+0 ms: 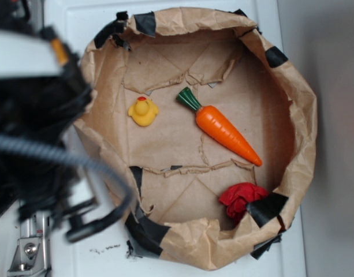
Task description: Grab the yellow duck.
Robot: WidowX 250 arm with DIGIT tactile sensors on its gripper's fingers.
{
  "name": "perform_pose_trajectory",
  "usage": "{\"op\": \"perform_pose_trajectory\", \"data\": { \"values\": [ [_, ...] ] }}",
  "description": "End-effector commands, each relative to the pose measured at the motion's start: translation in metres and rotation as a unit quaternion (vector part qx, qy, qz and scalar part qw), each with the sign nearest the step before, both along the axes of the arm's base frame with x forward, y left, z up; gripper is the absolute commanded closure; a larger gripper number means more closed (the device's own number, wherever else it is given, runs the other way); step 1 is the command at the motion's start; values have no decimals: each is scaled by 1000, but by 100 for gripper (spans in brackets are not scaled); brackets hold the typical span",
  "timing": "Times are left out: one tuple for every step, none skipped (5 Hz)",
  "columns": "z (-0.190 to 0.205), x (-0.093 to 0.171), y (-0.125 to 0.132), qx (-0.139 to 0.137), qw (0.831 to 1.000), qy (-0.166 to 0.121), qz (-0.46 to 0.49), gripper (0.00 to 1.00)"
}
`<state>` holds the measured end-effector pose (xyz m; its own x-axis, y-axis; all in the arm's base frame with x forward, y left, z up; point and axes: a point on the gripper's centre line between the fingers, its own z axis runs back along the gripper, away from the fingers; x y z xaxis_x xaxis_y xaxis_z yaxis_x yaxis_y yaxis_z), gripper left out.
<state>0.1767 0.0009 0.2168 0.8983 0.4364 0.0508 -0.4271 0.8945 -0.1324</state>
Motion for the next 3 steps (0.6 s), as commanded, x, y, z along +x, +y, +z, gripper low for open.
{"op": "perform_pose_trajectory", "data": {
  "values": [
    [-40, 39, 18, -34, 990, -37, 131, 0],
    [-61, 51, 21, -15, 989, -49, 137, 0],
    [-86, 76, 27, 17, 999, -36, 31, 0]
  ]
}}
